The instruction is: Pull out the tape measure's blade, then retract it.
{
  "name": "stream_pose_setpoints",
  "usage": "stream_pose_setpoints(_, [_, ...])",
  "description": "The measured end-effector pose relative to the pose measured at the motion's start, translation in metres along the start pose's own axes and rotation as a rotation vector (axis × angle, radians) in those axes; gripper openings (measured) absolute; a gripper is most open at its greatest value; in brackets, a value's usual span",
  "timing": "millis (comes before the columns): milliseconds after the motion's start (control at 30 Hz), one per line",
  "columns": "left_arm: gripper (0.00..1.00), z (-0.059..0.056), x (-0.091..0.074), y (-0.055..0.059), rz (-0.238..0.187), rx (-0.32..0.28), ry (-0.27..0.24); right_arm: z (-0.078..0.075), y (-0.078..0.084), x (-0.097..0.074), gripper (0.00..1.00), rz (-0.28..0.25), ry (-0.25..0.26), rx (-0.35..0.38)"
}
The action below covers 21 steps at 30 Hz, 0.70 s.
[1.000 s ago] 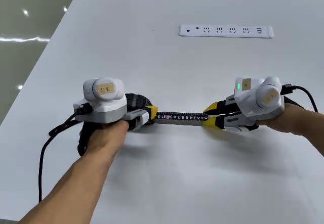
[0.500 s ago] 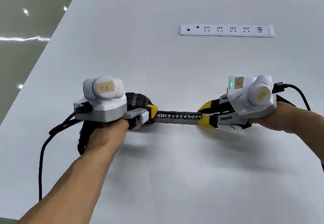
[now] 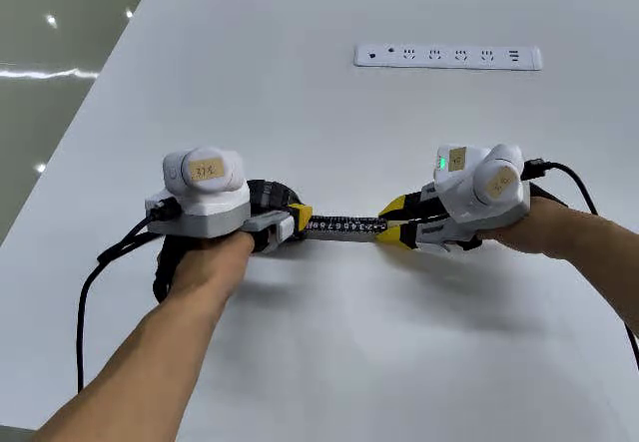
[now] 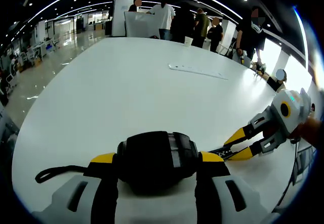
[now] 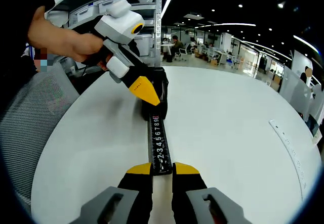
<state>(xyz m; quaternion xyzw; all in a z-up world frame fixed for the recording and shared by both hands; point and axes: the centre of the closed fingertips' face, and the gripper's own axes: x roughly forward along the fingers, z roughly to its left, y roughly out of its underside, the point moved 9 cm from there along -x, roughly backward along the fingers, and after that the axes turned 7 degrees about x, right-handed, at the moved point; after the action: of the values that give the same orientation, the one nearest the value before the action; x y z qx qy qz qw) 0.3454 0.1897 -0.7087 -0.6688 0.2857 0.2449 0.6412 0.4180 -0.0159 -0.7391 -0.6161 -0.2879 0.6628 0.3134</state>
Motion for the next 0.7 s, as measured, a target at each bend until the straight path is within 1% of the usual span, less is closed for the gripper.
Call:
stream_pose_setpoints(267, [0.57, 0.001, 0.0, 0.0, -0.001, -0.002, 0.006, -0.001, -0.003, 0.008, 0.1, -0.004, -0.004, 0.0])
stream_pose_setpoints(700, [0.57, 0.001, 0.0, 0.001, -0.003, 0.003, 0.013, 0.005, -0.014, 0.019, 0.1, -0.01, -0.015, -0.006])
